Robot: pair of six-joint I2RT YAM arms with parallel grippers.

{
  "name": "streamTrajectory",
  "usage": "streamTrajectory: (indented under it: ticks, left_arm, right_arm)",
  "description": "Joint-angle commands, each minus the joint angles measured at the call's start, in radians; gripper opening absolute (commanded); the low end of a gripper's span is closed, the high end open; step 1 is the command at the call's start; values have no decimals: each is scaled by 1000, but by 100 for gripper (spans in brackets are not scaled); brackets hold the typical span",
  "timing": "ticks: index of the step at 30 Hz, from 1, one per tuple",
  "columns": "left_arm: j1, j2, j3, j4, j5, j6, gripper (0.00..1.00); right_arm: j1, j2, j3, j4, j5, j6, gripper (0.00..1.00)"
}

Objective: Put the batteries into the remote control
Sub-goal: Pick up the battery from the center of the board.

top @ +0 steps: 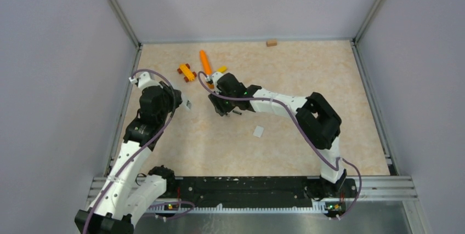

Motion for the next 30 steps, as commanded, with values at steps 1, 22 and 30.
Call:
streamTrajectory:
  ticks: [1, 22, 30]
  left_arm:
    - [4, -13, 48, 23, -20, 16, 0]
    - [7, -35, 51, 23, 25, 14, 0]
    - [6, -14, 46, 49, 163, 28, 0]
  right_arm:
    - [7, 68, 92, -118, 48, 3, 50]
    - [17, 3, 81, -192, 245, 263, 0]
    - [-50, -291, -235, -245, 382, 768, 0]
